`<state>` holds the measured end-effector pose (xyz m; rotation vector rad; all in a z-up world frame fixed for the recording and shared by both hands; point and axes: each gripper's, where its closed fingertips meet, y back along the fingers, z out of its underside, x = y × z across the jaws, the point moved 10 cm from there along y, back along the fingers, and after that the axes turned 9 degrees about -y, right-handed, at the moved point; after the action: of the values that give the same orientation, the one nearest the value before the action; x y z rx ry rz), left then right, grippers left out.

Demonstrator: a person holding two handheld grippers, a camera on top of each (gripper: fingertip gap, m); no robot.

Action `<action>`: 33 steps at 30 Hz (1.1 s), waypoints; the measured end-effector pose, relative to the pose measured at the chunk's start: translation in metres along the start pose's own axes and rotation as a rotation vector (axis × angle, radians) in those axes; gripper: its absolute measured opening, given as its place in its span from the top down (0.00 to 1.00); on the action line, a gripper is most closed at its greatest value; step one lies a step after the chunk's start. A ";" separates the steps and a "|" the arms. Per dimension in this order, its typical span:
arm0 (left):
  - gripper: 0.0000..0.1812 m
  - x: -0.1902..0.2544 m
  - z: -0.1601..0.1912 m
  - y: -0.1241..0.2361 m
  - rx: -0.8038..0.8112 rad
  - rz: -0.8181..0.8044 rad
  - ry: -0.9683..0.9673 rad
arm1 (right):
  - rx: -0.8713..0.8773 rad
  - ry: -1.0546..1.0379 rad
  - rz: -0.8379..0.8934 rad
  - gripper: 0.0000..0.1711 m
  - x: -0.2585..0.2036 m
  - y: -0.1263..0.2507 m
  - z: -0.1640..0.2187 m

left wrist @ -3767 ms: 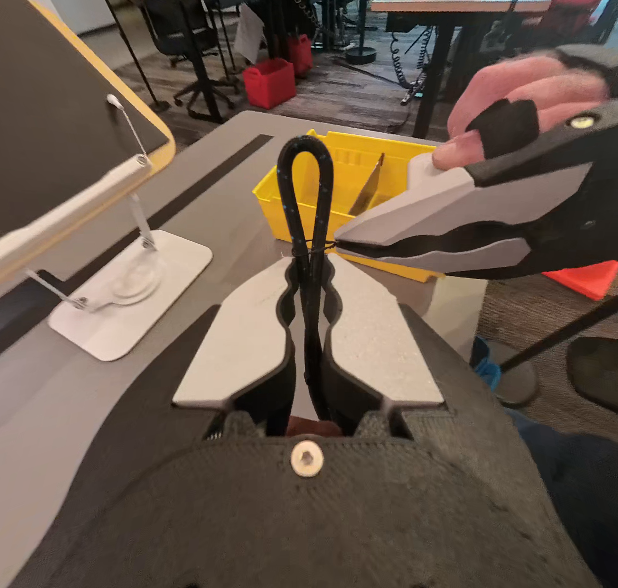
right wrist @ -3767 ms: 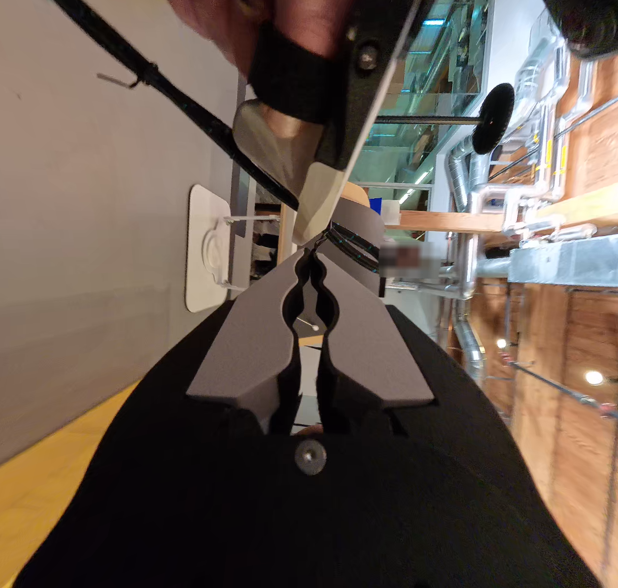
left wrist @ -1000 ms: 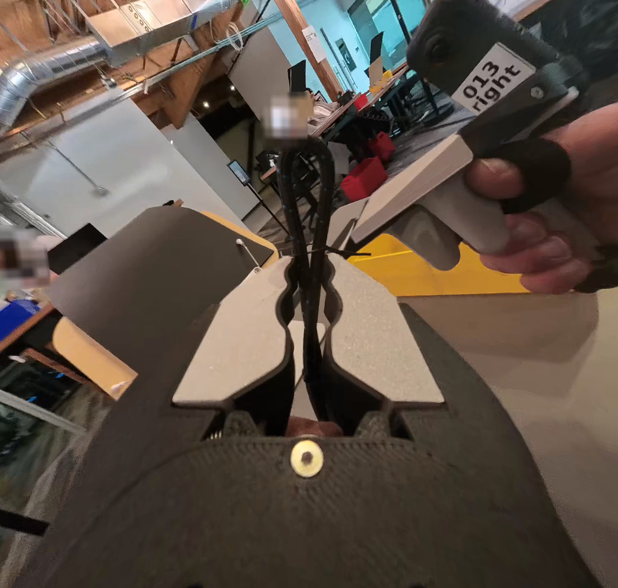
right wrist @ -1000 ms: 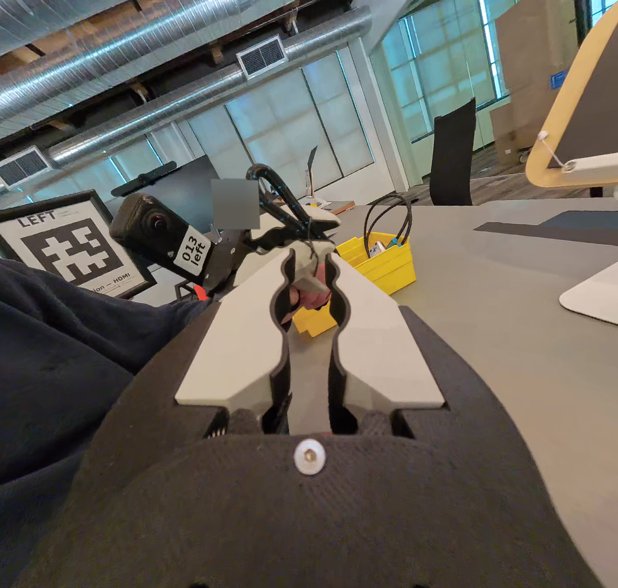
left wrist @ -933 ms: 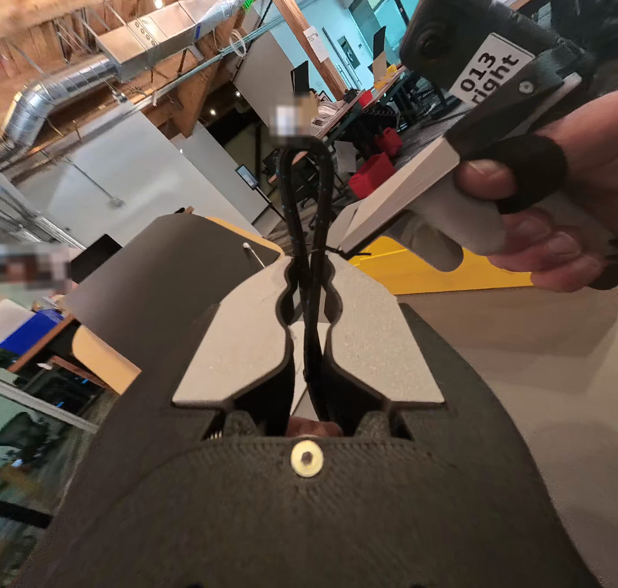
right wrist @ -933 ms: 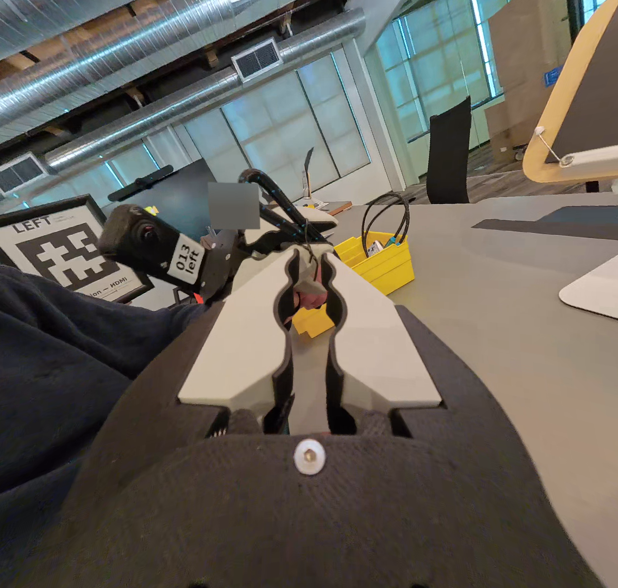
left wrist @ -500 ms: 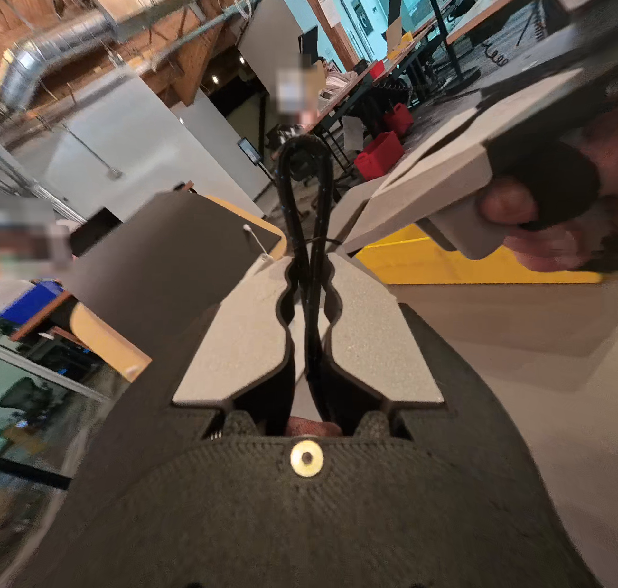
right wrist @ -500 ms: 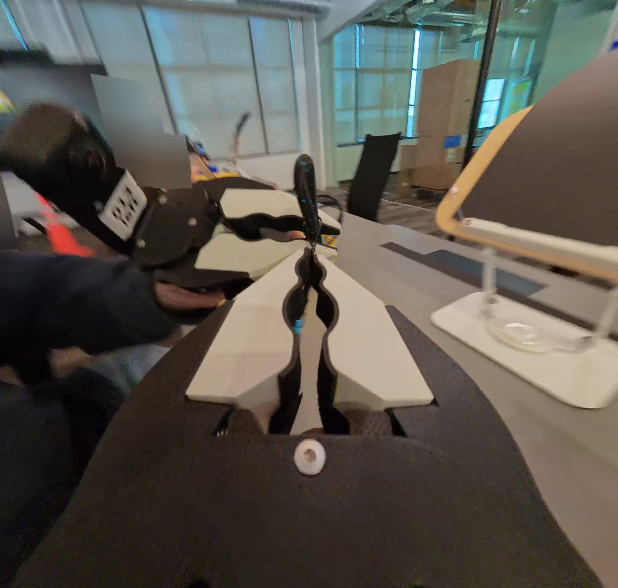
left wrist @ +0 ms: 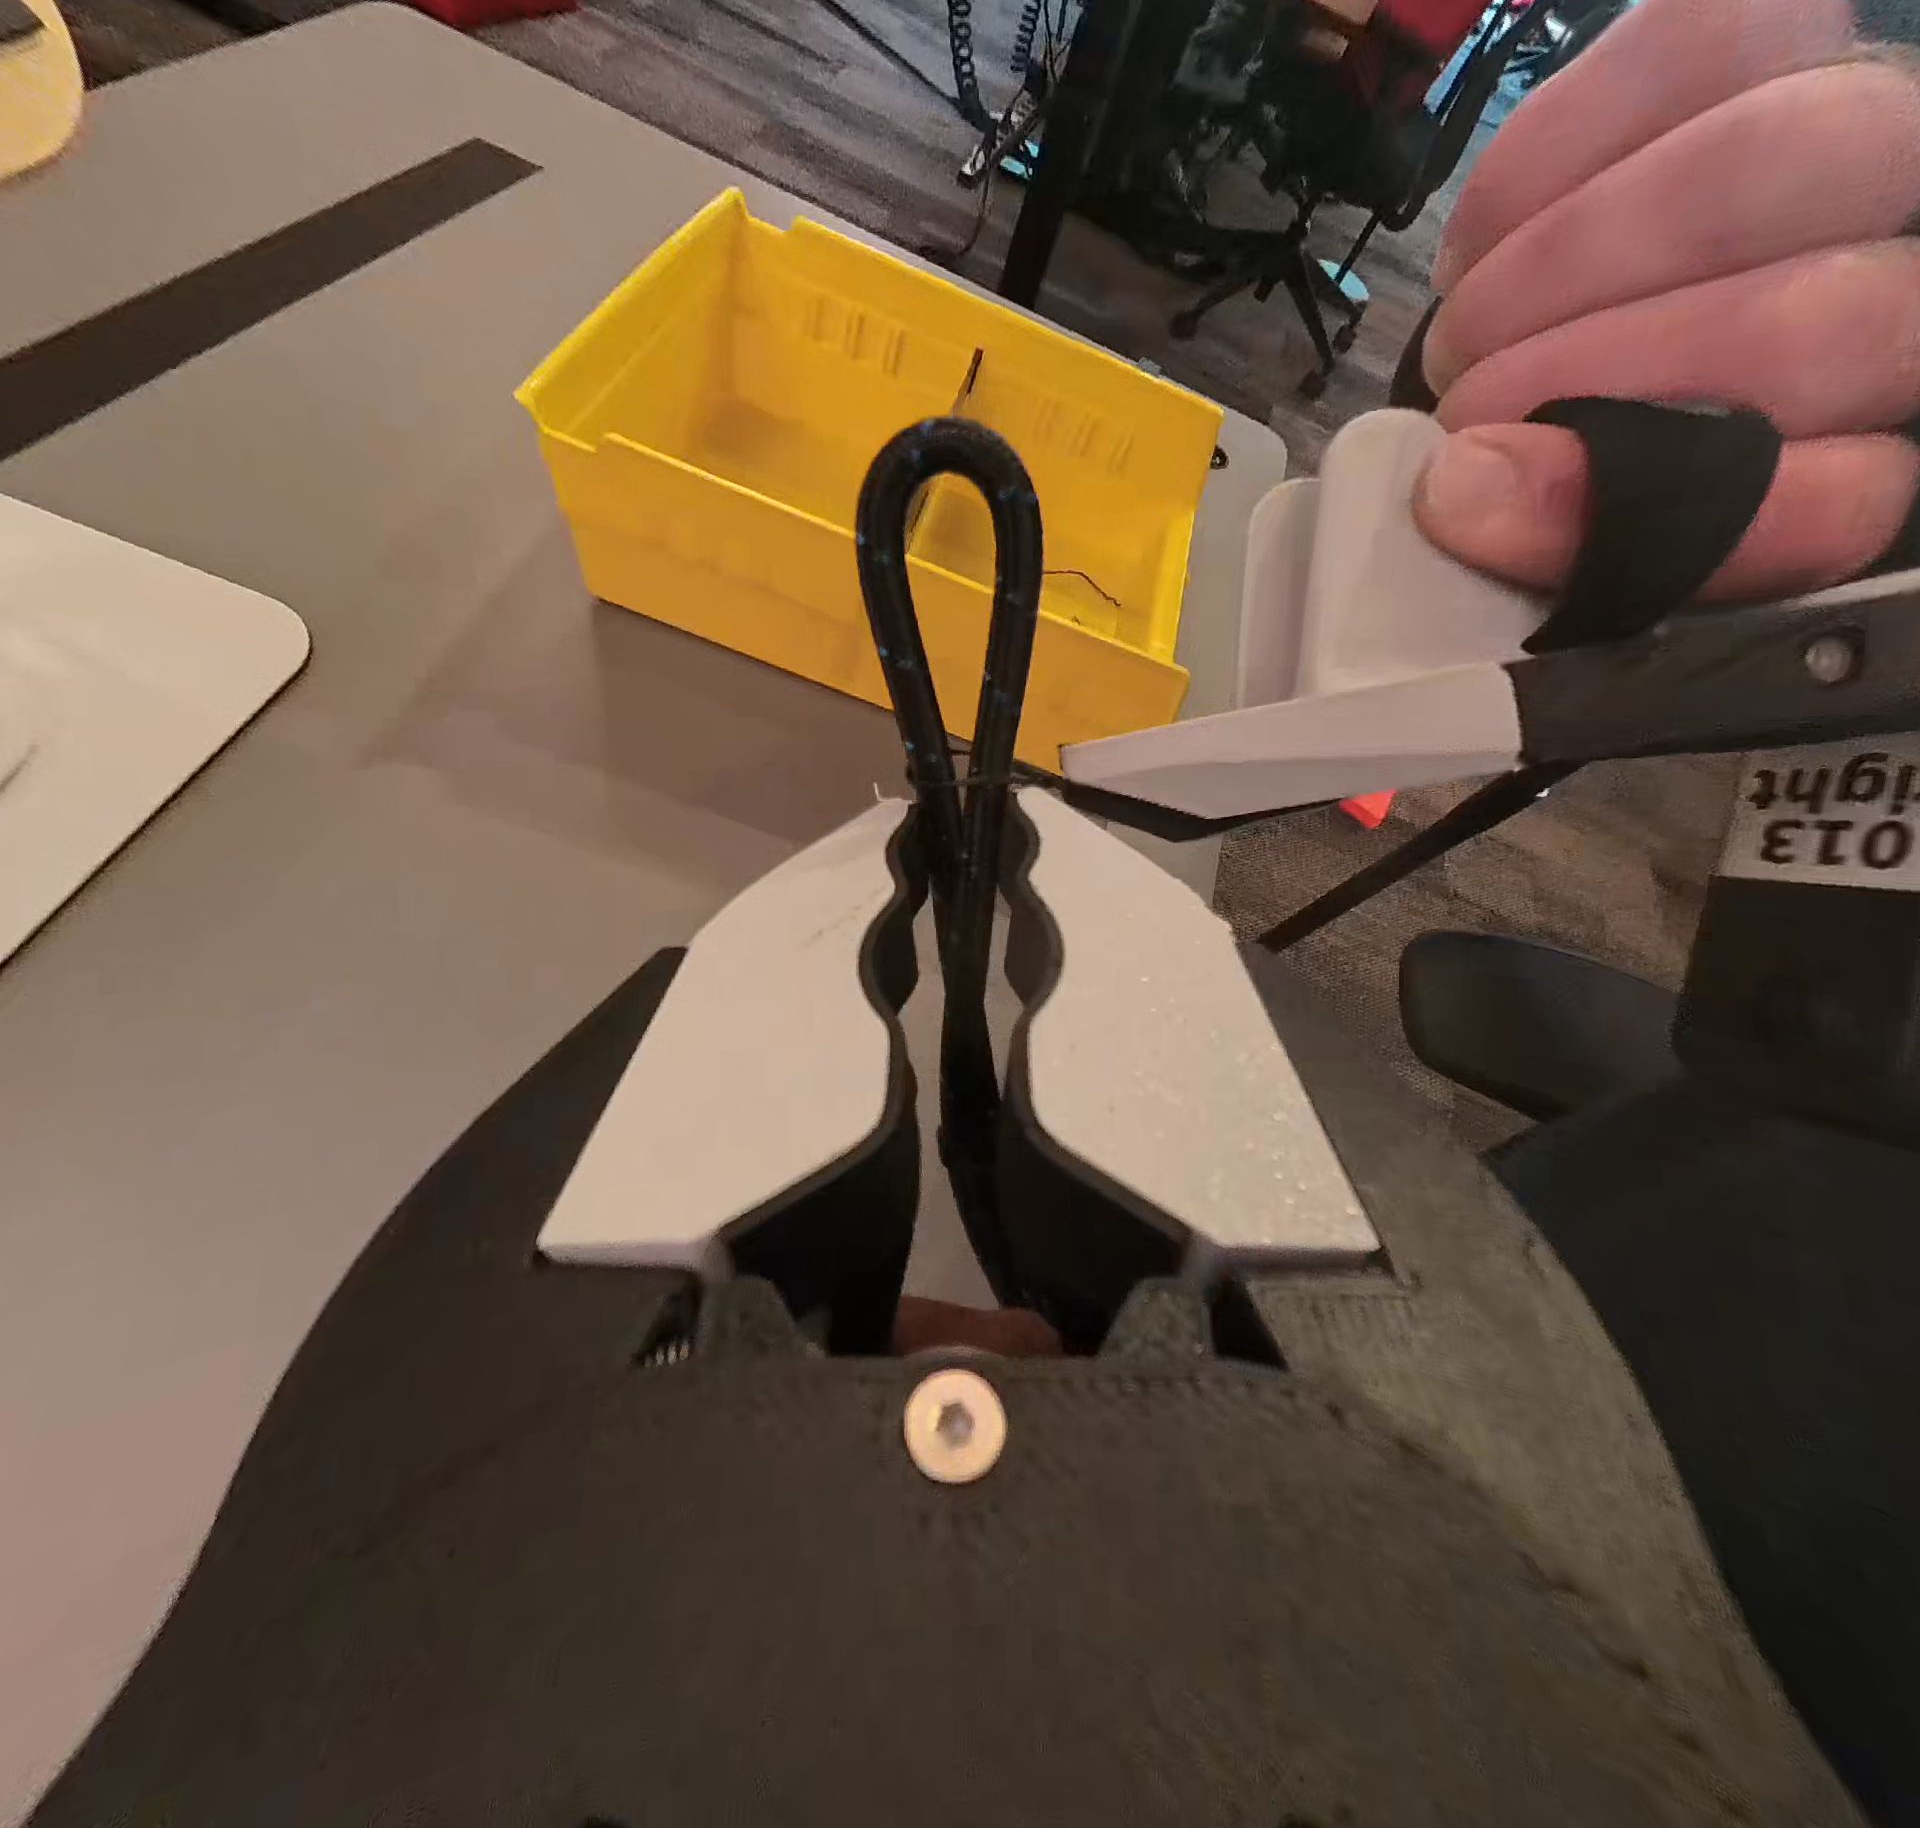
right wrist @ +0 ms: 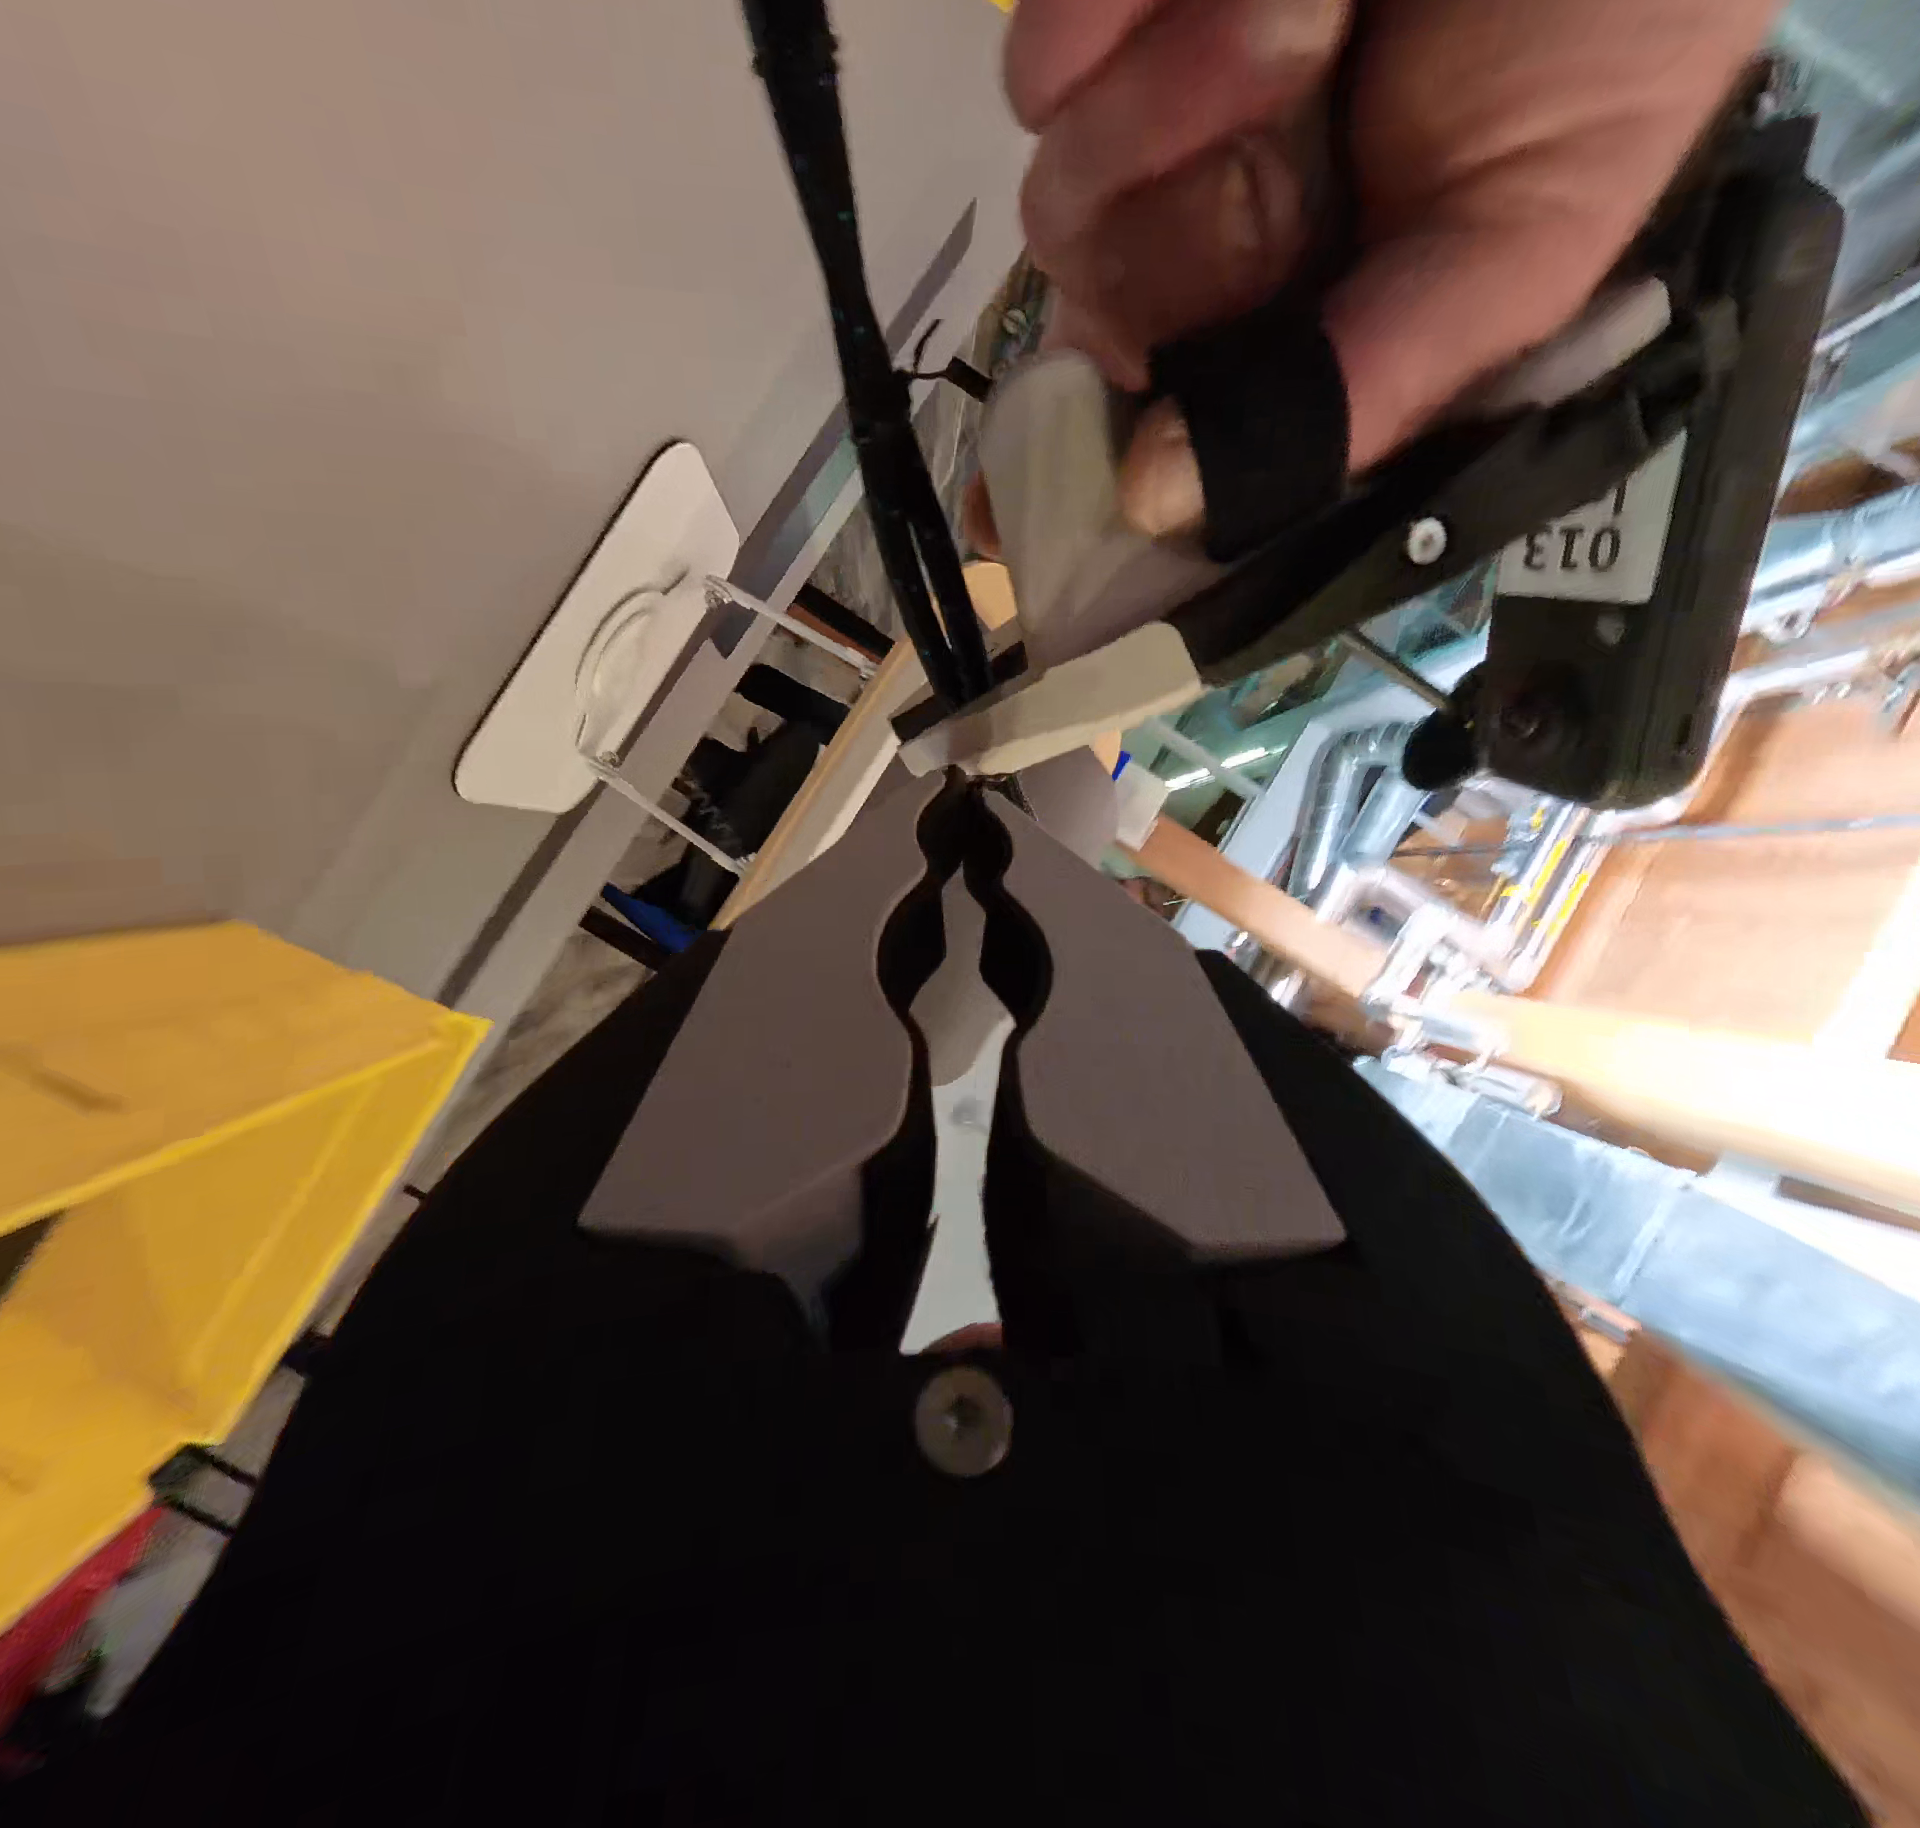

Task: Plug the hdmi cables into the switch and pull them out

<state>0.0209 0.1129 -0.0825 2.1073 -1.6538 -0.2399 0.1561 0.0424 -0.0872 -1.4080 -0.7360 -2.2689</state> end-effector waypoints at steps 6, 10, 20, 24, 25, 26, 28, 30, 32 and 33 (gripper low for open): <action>0.93 0.009 0.005 -0.002 0.086 -0.167 -0.182 | 0.039 -0.538 -0.140 0.83 0.006 0.000 0.016; 0.93 0.018 0.001 0.007 0.196 -0.338 -0.380 | 0.266 -1.275 -0.242 0.92 0.004 0.005 0.031; 0.93 0.038 0.005 0.005 0.243 -0.598 -0.717 | 0.785 -2.191 -0.258 0.88 -0.022 -0.010 0.051; 0.93 0.042 0.008 0.002 0.260 -0.632 -0.777 | 0.836 -2.232 -0.249 0.91 -0.022 -0.012 0.044; 0.93 0.043 0.008 0.001 0.267 -0.649 -0.791 | 0.841 -2.246 -0.233 0.93 -0.023 -0.012 0.044; 0.93 0.044 0.008 0.001 0.261 -0.665 -0.804 | 0.840 -2.258 -0.226 0.94 -0.024 -0.012 0.043; 0.93 0.045 0.008 0.000 0.263 -0.702 -0.831 | 0.864 -2.286 -0.219 0.98 -0.026 -0.013 0.042; 0.93 0.047 0.008 -0.001 0.250 -0.728 -0.848 | 0.855 -2.279 -0.199 0.99 -0.026 -0.013 0.041; 0.93 0.048 0.008 -0.001 0.261 -0.742 -0.856 | 0.823 -2.236 -0.168 0.98 -0.023 -0.011 0.040; 0.93 0.048 0.008 -0.001 0.254 -0.751 -0.854 | 0.813 -2.205 -0.163 0.99 -0.021 -0.010 0.039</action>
<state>0.0316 0.0654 -0.0834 2.9920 -1.1744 -1.3785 0.1875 0.0748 -0.0938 -2.6301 -1.7765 0.6319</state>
